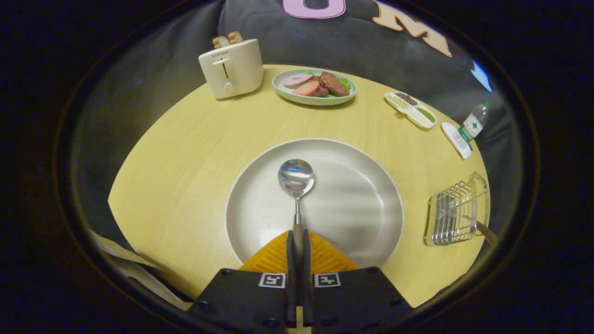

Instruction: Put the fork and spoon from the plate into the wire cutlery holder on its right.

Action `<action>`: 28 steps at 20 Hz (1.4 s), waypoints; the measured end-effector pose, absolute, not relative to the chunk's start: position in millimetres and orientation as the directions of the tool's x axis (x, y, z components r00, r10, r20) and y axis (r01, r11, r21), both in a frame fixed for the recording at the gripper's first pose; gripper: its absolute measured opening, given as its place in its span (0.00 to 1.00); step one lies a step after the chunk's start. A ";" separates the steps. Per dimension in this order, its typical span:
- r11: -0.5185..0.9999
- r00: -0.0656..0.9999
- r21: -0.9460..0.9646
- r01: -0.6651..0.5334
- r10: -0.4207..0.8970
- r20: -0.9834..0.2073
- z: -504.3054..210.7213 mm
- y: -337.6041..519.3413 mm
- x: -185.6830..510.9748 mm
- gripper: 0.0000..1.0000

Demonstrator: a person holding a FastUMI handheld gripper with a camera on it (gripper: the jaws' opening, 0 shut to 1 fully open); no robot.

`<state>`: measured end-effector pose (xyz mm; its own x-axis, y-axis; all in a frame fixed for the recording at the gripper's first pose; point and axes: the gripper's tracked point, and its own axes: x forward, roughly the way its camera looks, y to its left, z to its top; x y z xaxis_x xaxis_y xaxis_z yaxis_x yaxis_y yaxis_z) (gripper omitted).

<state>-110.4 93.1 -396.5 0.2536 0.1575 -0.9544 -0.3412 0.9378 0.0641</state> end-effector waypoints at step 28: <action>0.976 0.169 -0.056 -0.211 -0.019 -0.985 -295.4 -97.2 -58.9 0.08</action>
<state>-58.9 -97.2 -295.4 0.1695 -0.0195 -0.9853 -0.2112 0.9758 -0.0556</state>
